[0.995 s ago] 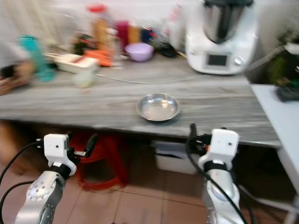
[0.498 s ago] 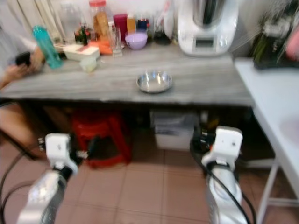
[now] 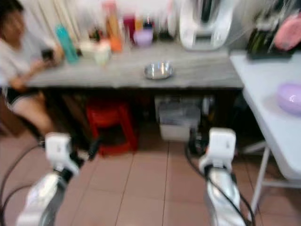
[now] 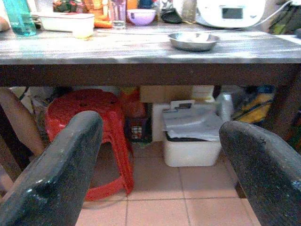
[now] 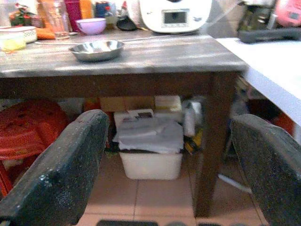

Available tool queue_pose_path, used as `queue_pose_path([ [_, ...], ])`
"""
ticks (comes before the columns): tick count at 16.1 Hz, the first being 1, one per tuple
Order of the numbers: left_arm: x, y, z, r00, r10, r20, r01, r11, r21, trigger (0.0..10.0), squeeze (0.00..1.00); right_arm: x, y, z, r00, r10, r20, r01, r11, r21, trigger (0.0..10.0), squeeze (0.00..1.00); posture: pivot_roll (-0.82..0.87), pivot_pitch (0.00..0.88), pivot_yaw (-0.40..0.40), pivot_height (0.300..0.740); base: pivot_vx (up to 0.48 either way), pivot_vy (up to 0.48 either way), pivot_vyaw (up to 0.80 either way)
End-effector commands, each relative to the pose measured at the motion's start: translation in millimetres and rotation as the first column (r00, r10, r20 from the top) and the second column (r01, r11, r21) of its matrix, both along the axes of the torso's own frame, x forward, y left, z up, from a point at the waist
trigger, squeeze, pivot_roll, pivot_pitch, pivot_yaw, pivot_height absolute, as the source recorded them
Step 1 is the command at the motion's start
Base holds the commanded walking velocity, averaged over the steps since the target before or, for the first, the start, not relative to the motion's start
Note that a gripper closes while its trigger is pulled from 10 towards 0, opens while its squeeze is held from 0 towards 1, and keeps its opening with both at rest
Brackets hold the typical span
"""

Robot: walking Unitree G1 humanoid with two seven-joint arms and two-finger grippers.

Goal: Setting the table

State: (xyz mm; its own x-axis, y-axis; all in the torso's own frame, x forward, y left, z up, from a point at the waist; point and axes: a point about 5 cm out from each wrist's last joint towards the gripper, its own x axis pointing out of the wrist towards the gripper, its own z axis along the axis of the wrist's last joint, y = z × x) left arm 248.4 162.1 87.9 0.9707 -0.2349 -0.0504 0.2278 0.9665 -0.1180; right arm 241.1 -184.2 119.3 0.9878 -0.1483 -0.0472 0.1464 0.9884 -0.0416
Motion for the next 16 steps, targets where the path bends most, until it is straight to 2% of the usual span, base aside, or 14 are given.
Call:
queue_pose_path([
  [1,5.8,2.0,10.1,0.999,-0.005,0.038,0.004,1.0,0.016,10.0,0.0,2.4,4.1,2.6,1.0,0.02,0.007,-0.02,0.999,0.026,10.0,0.0,-0.05,0.0,0.096,0.74,0.0,0.0,0.0],
  [2,6.1,0.5,10.7,0.999,-0.014,0.037,0.014,1.0,0.01,10.0,0.0,2.3,4.3,1.7,1.0,0.02,0.006,-0.02,0.997,0.073,10.0,0.0,-0.05,0.0,0.098,0.74,0.0,0.0,0.0],
  [7,7.0,1.0,11.7,0.999,-0.027,0.042,0.027,1.0,0.012,10.0,0.0,2.9,5.2,2.1,1.0,0.024,0.01,-0.025,0.996,0.091,10.0,0.0,-0.05,0.0,0.101,0.74,0.0,-0.259,0.0],
  [16,9.8,-0.3,14.9,0.998,-0.036,0.048,0.036,0.999,0.01,10.0,0.0,8.3,2.7,7.2,1.0,0.004,0.029,-0.007,0.995,0.104,10.0,0.0,-0.05,0.0,0.109,0.74,0.0,-0.48,0.0],
])
